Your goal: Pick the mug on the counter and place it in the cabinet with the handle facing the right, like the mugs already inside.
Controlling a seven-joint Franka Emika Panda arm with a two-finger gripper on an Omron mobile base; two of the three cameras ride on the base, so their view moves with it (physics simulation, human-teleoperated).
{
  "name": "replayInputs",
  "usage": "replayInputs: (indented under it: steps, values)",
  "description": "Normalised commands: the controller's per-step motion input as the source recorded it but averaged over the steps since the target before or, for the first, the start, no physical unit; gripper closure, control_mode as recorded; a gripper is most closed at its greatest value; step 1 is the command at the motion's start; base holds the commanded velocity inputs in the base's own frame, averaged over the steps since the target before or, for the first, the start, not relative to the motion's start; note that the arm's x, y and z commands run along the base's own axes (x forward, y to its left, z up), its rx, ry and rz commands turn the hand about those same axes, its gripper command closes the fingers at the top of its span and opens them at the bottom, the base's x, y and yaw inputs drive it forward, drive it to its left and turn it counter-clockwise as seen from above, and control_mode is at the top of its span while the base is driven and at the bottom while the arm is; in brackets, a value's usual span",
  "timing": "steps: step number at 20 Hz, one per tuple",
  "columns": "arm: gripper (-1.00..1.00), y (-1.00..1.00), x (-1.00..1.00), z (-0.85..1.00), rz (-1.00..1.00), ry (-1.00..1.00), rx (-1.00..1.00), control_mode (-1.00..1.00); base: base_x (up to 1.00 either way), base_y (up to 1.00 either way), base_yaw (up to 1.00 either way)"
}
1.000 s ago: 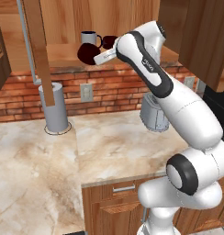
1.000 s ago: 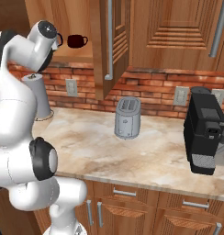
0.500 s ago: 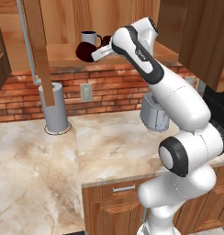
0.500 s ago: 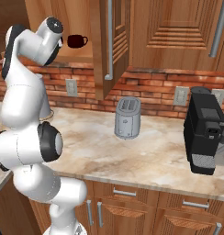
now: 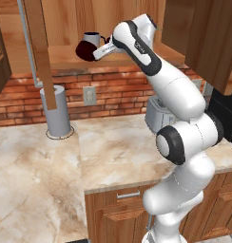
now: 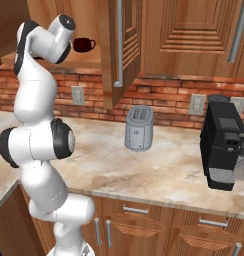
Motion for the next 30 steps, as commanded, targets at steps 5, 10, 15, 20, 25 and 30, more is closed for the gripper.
replayInputs:
  steps: [5,10,15,20,25,30]
  values:
    - [1.0,0.25,0.12,0.0,0.09,0.02,-0.1,-1.0,0.0,0.0,0.0]
    - [1.0,0.19,0.01,0.0,0.06,0.0,-0.13,-1.0,0.0,0.0,0.0]
    - [1.0,0.07,0.21,-0.03,0.06,0.02,-0.1,-1.0,0.0,0.0,0.0]
    - [-1.0,0.0,0.37,-0.14,0.06,0.04,-0.09,-1.0,0.0,0.0,0.0]
    - [-1.0,0.0,0.25,-0.23,0.03,0.0,-0.06,-1.0,0.0,0.0,0.0]
    - [-1.0,0.0,0.08,-0.13,0.0,0.0,-0.01,-1.0,0.0,0.0,0.0]
